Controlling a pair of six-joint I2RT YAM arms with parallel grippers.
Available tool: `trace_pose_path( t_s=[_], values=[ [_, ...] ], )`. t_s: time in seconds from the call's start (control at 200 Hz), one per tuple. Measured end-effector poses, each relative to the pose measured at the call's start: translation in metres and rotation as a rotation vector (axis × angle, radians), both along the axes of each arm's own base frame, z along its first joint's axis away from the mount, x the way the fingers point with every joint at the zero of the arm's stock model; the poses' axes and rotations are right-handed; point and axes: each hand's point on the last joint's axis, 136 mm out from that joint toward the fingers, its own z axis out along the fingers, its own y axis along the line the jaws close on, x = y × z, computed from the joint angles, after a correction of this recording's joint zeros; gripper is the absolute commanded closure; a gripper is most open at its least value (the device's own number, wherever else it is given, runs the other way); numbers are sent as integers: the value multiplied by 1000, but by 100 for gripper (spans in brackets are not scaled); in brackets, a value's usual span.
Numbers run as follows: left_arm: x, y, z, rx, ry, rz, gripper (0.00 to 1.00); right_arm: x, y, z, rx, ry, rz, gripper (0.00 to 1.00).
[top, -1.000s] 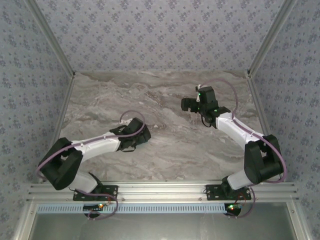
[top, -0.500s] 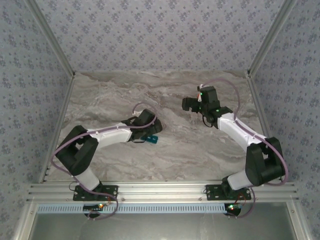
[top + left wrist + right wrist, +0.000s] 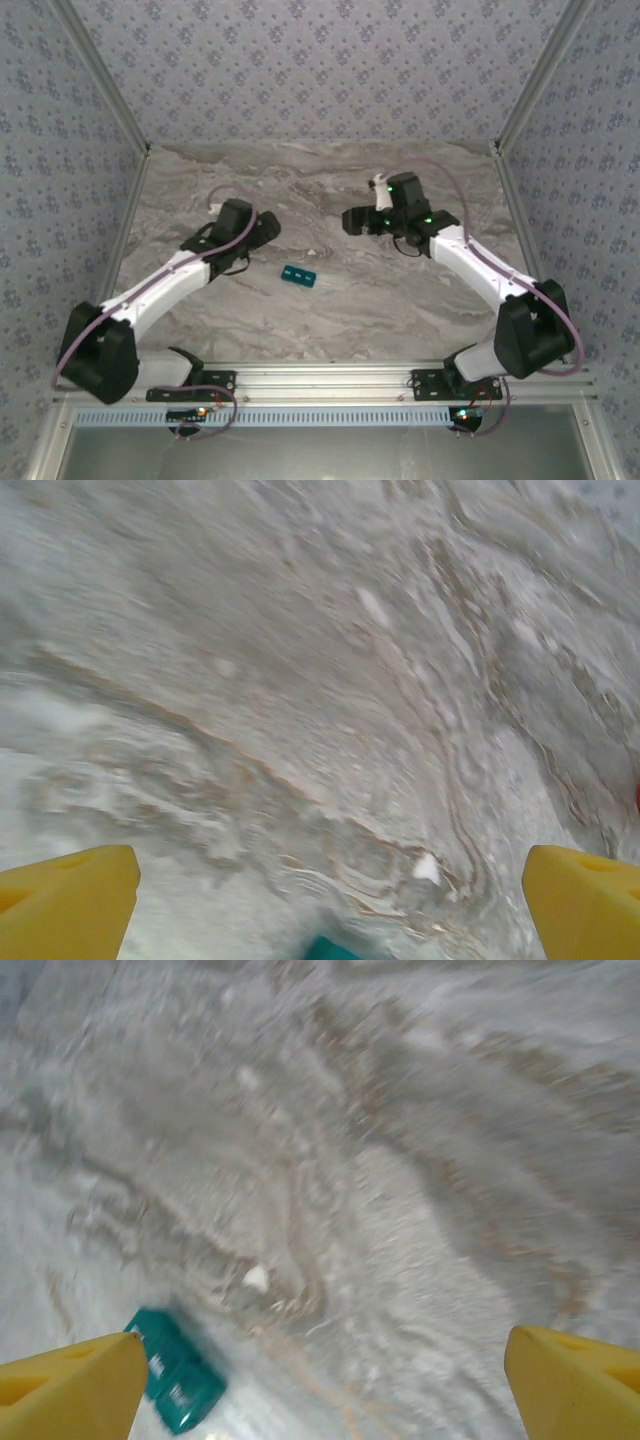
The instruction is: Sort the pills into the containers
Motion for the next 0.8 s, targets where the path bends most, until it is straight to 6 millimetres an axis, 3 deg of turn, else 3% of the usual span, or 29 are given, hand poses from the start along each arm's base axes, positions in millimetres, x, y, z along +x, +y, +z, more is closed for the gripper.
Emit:
trace_pose_path(
  t_s=[0.17,0.295,0.8],
  values=[
    [-11,47,-4,-56,10,87,2,-33,56,-29,-98,26,254,10],
    [-17,65,-12,-103,40,121,2,-52,79,-46,-149,25,385,10],
    [-22,51,-13,-192,74,52,2,-87,115,-123,-322,69,623,17]
  ],
)
